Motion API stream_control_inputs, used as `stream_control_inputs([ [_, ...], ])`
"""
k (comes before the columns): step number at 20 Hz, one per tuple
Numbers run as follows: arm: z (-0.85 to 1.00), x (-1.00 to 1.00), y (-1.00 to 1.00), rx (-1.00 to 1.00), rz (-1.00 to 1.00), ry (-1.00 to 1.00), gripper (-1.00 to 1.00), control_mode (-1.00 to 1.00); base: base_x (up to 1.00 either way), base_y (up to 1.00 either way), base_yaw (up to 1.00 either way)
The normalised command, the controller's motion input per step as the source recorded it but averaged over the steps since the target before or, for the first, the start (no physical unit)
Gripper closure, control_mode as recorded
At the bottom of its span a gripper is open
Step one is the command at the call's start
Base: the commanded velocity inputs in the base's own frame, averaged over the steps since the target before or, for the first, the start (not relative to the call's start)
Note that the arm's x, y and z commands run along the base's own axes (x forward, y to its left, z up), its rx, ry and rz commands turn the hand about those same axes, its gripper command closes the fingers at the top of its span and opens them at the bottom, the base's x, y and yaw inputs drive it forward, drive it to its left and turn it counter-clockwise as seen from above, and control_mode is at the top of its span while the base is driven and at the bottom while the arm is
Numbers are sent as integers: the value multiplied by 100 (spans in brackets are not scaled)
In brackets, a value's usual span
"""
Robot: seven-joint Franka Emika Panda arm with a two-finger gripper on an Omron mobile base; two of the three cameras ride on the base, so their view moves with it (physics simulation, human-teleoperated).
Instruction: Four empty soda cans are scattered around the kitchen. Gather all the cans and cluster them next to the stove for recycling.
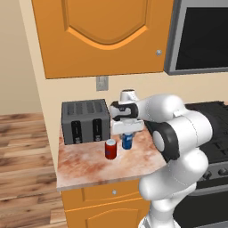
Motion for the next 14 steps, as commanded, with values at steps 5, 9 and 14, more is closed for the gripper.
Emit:
stream_control_inputs([
  [5, 2, 0, -42, 0, 0, 0, 100, -100, 0, 0, 0],
  [9, 3, 1, -46, 0, 0, 0, 100, -100, 0, 0, 0],
  [14, 5, 16, -36, 0, 0, 0, 100, -100, 0, 0, 0],
])
